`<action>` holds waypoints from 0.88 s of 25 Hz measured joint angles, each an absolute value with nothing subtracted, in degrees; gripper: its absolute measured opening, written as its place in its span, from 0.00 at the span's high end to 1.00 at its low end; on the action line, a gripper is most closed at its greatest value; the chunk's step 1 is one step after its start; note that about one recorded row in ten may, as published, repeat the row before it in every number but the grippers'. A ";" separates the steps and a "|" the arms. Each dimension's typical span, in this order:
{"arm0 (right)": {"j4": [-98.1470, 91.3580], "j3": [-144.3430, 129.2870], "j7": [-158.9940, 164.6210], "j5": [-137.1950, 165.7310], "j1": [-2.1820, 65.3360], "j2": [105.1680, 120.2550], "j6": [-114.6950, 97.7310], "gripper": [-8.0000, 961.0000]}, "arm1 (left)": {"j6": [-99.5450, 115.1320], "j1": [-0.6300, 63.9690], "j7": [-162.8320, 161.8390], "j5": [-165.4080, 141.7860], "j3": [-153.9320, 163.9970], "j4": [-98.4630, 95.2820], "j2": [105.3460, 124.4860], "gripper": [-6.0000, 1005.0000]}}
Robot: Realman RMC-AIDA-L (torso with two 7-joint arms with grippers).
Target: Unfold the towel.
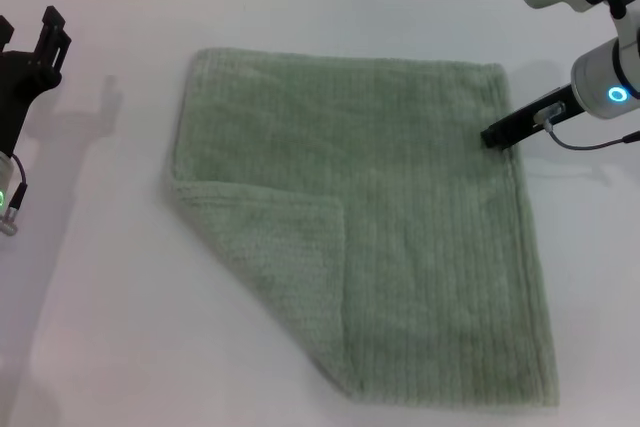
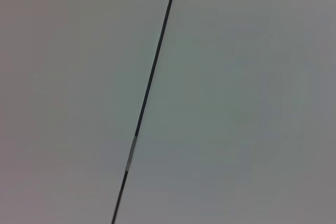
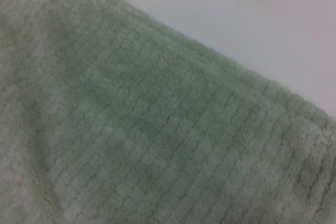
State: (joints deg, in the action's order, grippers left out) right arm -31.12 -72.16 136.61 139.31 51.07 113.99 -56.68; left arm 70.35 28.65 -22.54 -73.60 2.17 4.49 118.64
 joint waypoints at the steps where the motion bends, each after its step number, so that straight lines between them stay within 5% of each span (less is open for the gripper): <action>1: -30.82 -72.16 136.61 139.31 51.20 113.96 -56.57 0.99 | 70.35 28.66 -22.54 -73.60 2.17 4.49 118.64 0.35; 11: -29.82 -72.16 136.50 139.31 51.70 113.74 -55.98 0.99 | 77.18 29.45 -40.48 -87.90 2.45 -0.66 118.04 0.35; 22: -29.61 -72.16 136.49 139.31 51.98 113.73 -55.93 0.99 | 87.93 31.83 -76.29 -101.66 31.39 -27.47 118.03 0.35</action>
